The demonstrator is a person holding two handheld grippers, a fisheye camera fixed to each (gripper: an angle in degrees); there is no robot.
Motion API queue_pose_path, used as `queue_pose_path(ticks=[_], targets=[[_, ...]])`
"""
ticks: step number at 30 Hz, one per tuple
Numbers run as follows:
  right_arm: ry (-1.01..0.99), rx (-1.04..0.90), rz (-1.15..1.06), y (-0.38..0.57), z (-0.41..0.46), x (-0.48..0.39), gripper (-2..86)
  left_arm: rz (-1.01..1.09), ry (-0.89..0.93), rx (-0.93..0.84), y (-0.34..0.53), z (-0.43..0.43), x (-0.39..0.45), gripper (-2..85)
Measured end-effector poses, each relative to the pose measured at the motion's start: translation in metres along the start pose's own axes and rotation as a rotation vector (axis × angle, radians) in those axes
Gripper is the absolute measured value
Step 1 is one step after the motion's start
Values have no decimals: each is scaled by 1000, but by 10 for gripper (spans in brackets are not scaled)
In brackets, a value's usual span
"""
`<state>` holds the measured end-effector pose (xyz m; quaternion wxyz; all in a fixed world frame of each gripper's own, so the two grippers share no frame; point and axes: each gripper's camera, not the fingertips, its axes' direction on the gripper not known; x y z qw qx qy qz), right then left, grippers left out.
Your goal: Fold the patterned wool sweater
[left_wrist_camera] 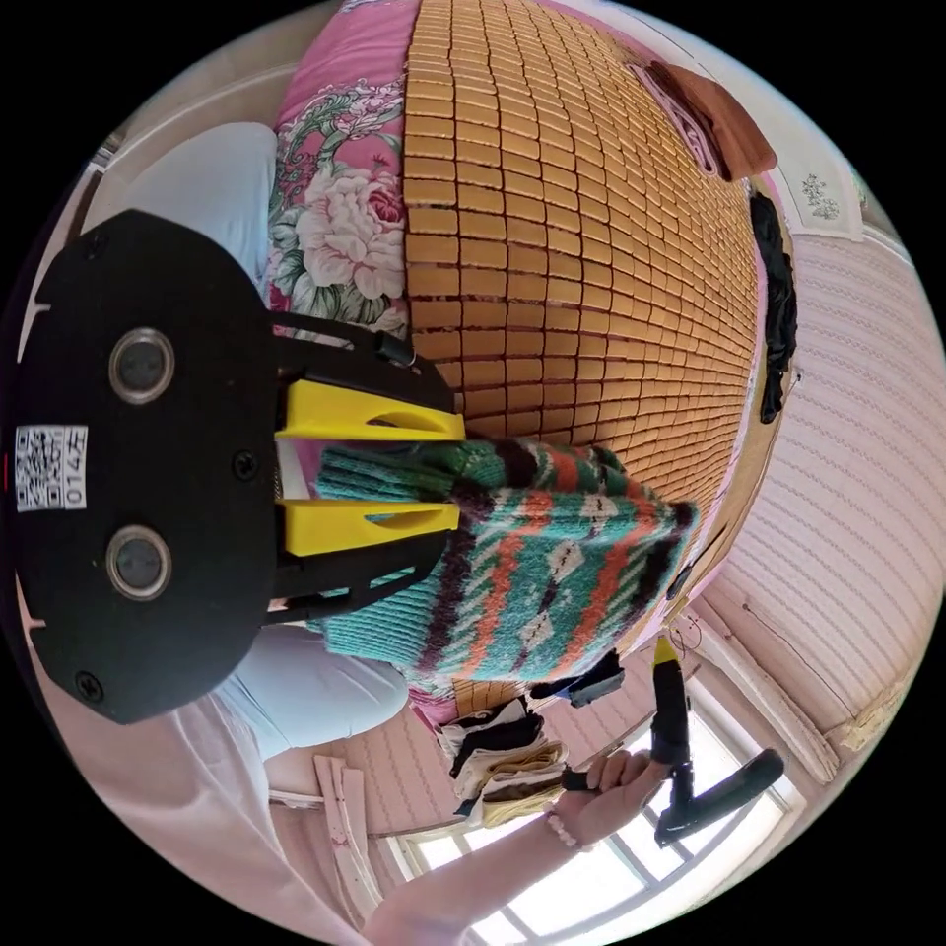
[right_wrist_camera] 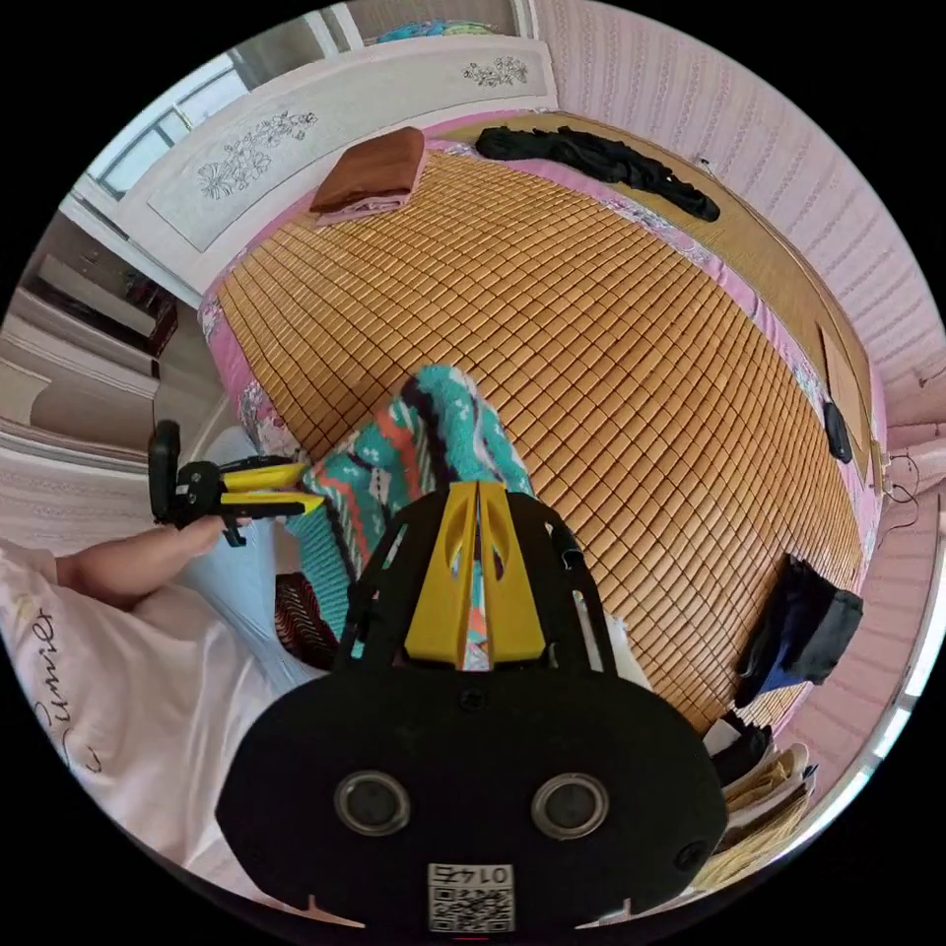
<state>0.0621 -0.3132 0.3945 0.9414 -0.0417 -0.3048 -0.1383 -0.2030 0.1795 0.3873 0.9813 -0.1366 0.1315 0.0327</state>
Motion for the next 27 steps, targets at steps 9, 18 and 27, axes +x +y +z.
queue_pose_path(ticks=[9, 18, 27], targets=[[125, -238, -70, -29, 94, -10, -4, -41, -57, 23, 4, -39, 10, 100], [54, -84, 11, -10, 54, 10, -4, 289, -61, 101, -25, -57, 94, 6], [55, -66, 148, 45, 47, 36, -4, 458, -316, 6, -96, 26, 138, -10]])
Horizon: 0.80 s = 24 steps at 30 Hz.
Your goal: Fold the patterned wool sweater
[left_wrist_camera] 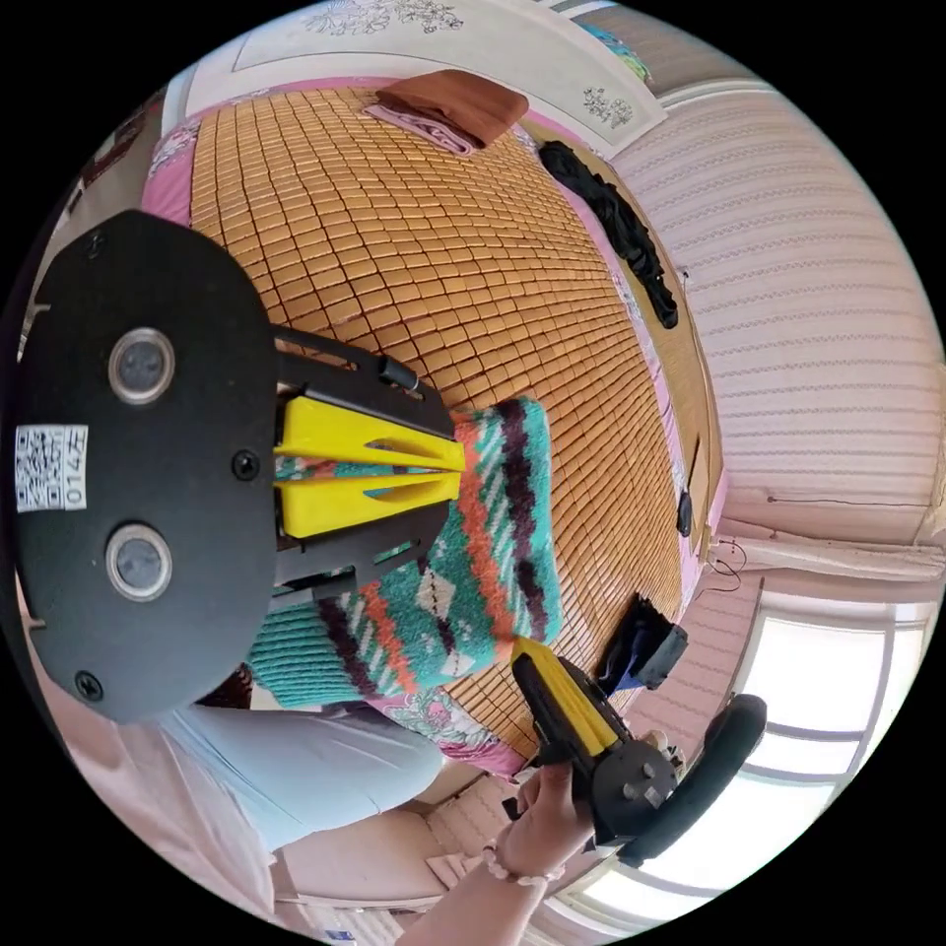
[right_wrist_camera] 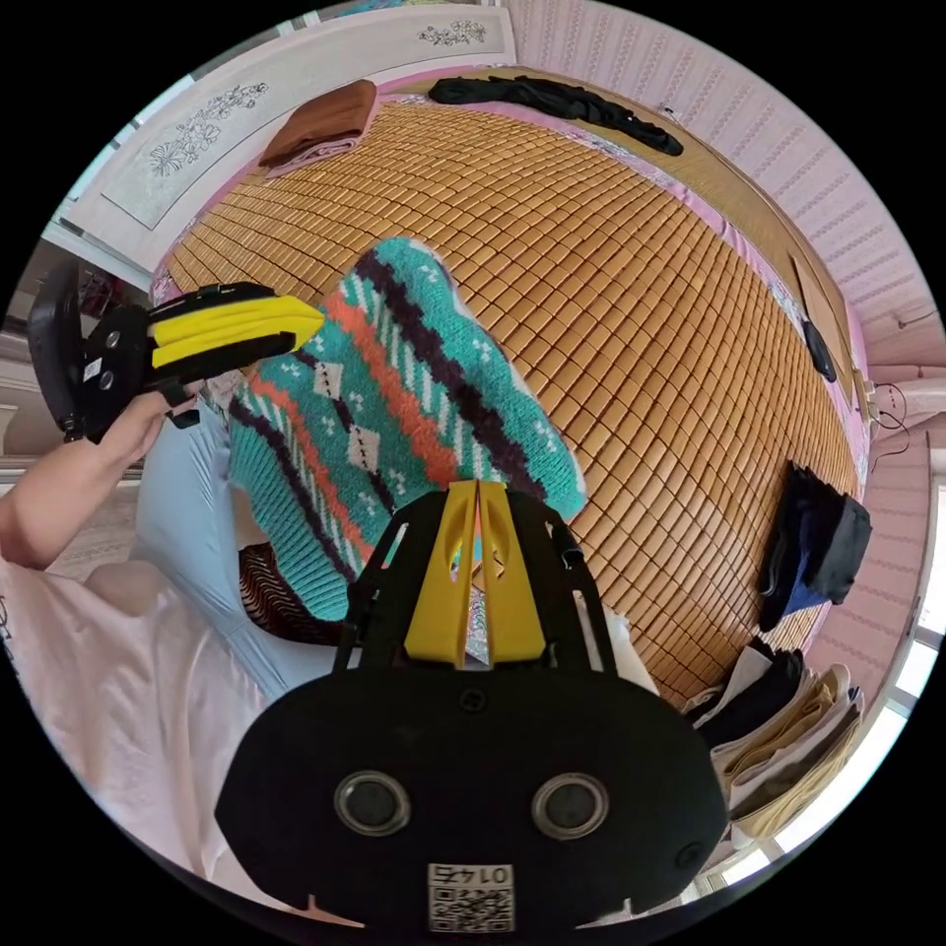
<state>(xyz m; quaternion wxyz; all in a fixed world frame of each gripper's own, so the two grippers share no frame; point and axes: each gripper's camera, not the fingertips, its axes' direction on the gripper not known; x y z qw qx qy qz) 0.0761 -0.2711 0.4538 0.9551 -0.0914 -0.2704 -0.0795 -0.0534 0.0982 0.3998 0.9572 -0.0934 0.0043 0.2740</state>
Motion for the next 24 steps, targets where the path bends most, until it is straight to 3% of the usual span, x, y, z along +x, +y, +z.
queue_pose_path(ticks=[4, 9, 16, 20, 24], targets=[[-53, -87, 16, -18, 12, 24, -5, 9, 101, -167, -20, 50, -17, -10], [-145, -175, 48, -38, 32, 60, -9, 29, 75, -155, -18, 70, -21, -10], [-123, -259, 34, -43, 18, 83, -10, -46, 119, -165, -29, 79, -32, -10], [-154, -241, 42, -23, -10, 103, -10, -127, 227, -157, -31, 65, -52, -10], [-118, -123, 29, 23, -65, 108, -9, -27, 186, -76, -13, 5, -42, -10]])
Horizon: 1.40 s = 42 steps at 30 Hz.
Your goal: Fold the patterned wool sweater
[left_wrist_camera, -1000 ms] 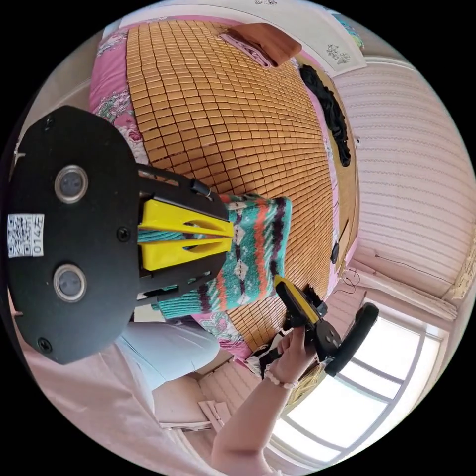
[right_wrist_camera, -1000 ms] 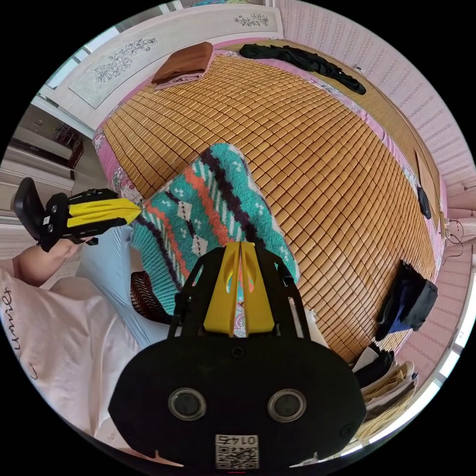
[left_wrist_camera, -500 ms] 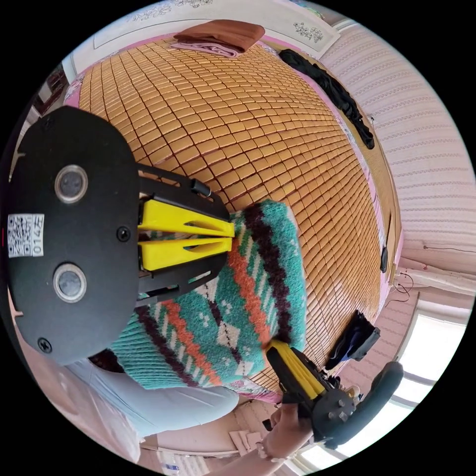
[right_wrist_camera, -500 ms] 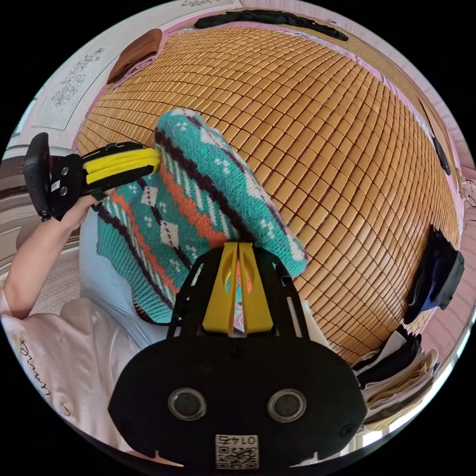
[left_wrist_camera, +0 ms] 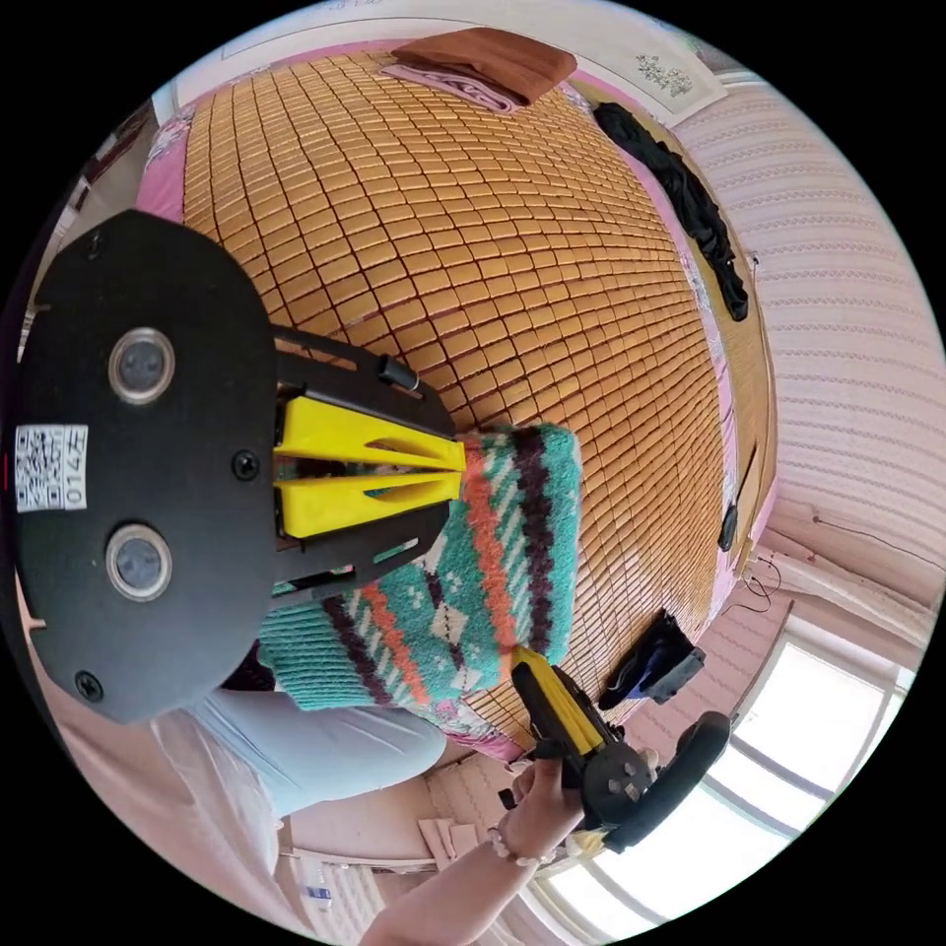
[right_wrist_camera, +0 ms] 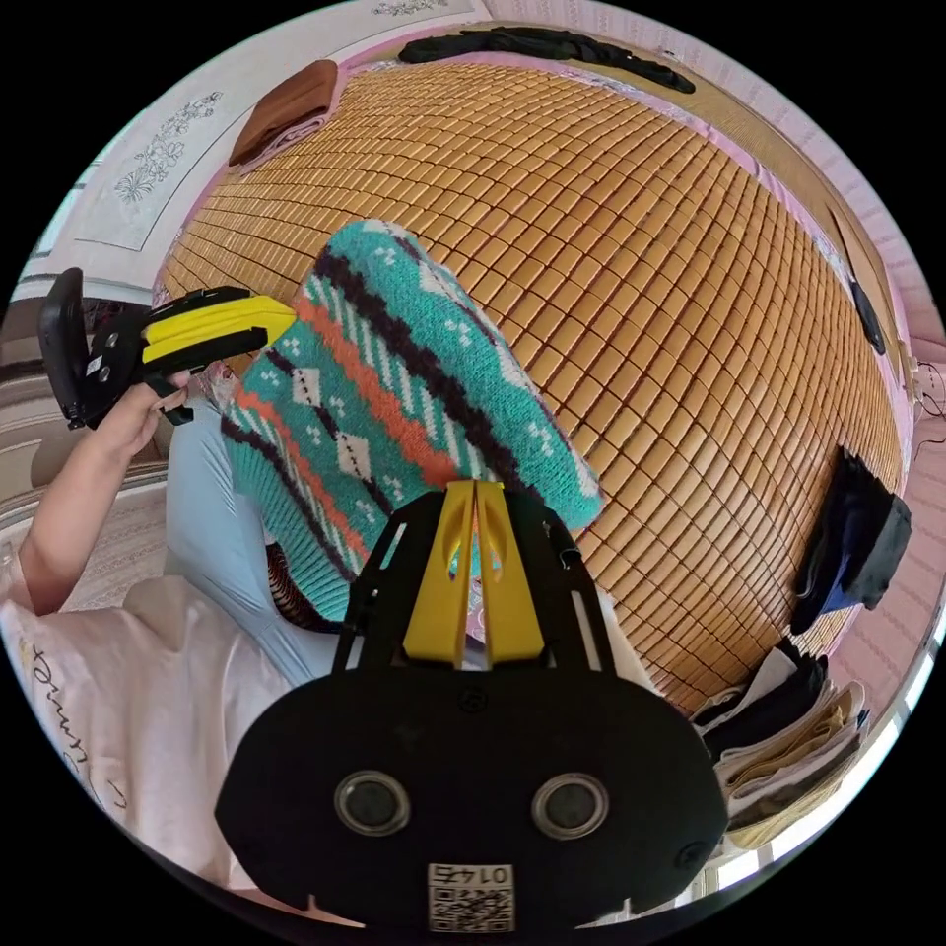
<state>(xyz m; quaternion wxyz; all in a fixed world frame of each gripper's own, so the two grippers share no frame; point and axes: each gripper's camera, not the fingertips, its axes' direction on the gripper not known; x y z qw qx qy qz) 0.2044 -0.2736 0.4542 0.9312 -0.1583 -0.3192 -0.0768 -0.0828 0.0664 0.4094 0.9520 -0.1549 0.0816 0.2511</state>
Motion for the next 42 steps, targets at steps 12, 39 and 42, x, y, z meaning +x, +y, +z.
queue_pose_path(ticks=[12, 39, 42], targets=[[-32, 62, -54, 88, -3, -24, -9, 49, -161, -176, 31, 37, -7, -9], [-1042, 631, 625, 320, -61, 223, 181, -257, 407, -124, 31, 46, -160, 165], [-972, 573, 551, 317, -79, 217, 165, -279, 433, -99, 35, 41, -173, 133]])
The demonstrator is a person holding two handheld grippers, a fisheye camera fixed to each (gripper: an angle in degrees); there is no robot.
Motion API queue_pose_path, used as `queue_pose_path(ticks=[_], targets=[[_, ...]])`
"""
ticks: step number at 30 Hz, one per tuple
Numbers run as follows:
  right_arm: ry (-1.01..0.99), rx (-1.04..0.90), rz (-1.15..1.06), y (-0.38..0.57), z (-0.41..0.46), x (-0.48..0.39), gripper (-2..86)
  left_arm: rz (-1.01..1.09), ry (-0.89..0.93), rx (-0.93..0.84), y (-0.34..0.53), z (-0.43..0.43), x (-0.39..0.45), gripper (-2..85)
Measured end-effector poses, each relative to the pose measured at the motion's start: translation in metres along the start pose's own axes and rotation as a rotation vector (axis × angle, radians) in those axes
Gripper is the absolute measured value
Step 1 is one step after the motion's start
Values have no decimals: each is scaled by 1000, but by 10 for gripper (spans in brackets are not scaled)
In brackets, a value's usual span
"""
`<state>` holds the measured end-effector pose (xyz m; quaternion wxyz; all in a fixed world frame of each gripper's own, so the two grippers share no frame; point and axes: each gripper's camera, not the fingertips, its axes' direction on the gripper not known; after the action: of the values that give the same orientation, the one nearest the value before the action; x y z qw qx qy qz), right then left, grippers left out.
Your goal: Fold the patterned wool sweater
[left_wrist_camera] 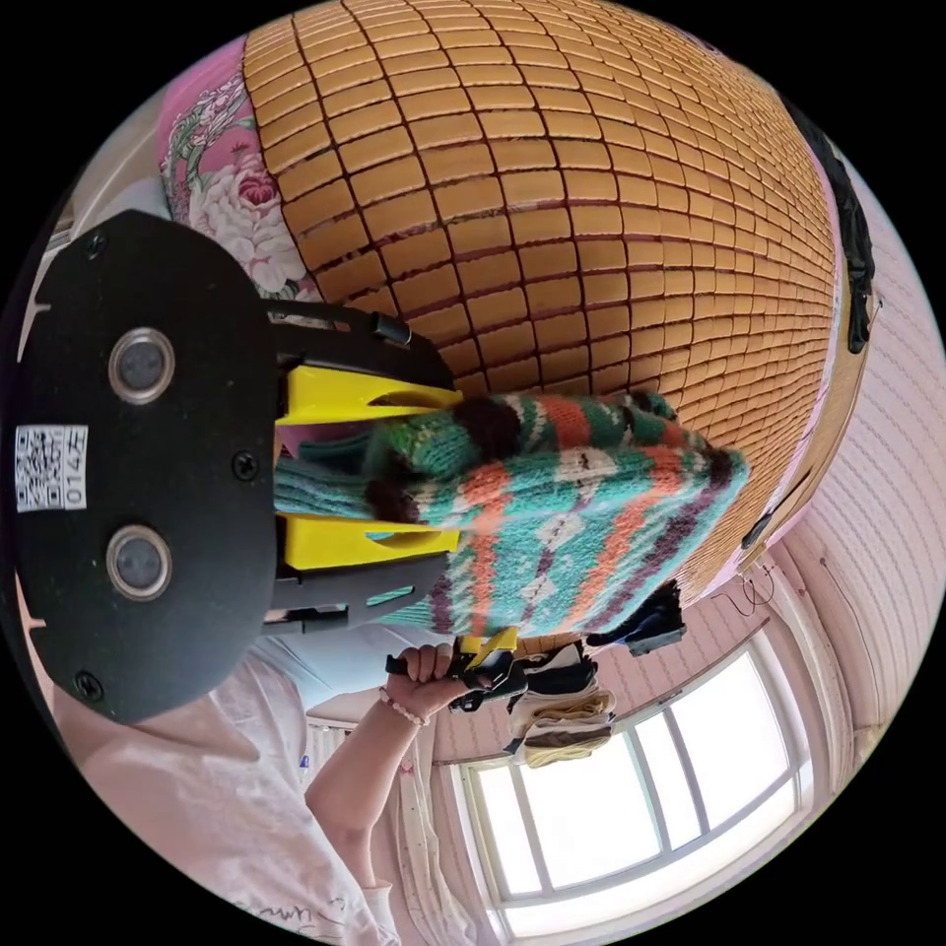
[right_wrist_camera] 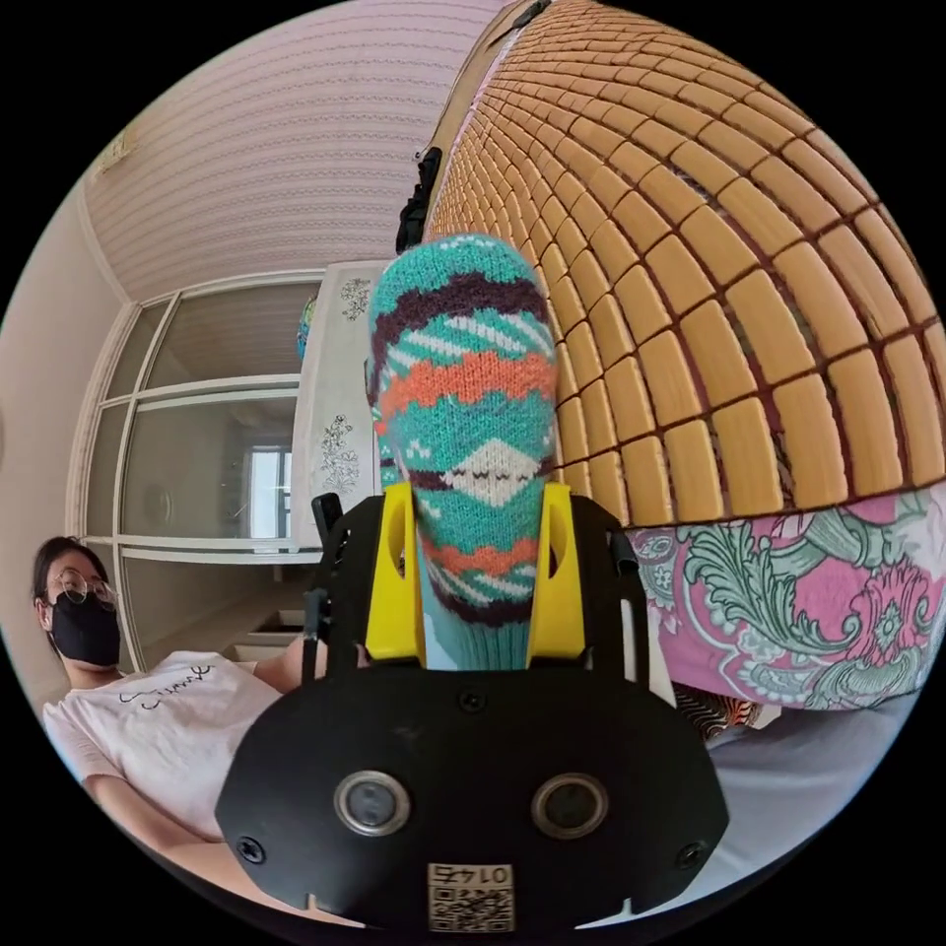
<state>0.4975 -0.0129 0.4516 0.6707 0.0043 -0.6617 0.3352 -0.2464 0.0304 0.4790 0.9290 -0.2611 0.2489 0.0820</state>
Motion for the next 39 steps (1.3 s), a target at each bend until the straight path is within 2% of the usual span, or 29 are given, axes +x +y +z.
queue_pose_path(ticks=[5, 8, 11, 15, 19, 21, 23, 25, 26, 28, 31, 35, 39], targets=[[191, -102, -304, -2, -3, -82, 136, -9, 4, 0, 3, -6, 1, 111], [194, -60, -502, -10, -24, -128, 132, -36, 72, 43, 0, 5, 23, 104], [206, -49, -601, -33, -63, -150, 129, -27, 153, 81, -26, 28, 61, 101], [359, -95, -687, -73, -126, -168, 128, 49, 192, 123, -104, 72, 132, 99], [524, -26, -744, -135, -230, -195, 131, 180, 260, 227, -205, 112, 232, 105], [655, 18, -709, -171, -273, -199, 138, 170, 290, 253, -253, 138, 269, 112], [891, 75, -486, -223, -317, -178, 154, 100, 299, 236, -299, 175, 290, 121], [992, 220, -307, -241, -332, -147, 159, 88, 222, 171, -344, 220, 297, 120], [937, 286, -252, -246, -326, -121, 154, 93, 183, 156, -350, 228, 296, 117], [835, 233, -249, -253, -293, -72, 109, 144, 79, 109, -356, 249, 282, 103], [913, 26, -58, -269, -218, 28, 105, 228, 51, 87, -334, 245, 254, 101], [907, 96, -54, -254, -178, 67, 105, 342, -28, 94, -271, 203, 211, 99], [939, 188, -81, -222, -162, 61, 134, 329, -124, 117, -164, 120, 149, 87]])
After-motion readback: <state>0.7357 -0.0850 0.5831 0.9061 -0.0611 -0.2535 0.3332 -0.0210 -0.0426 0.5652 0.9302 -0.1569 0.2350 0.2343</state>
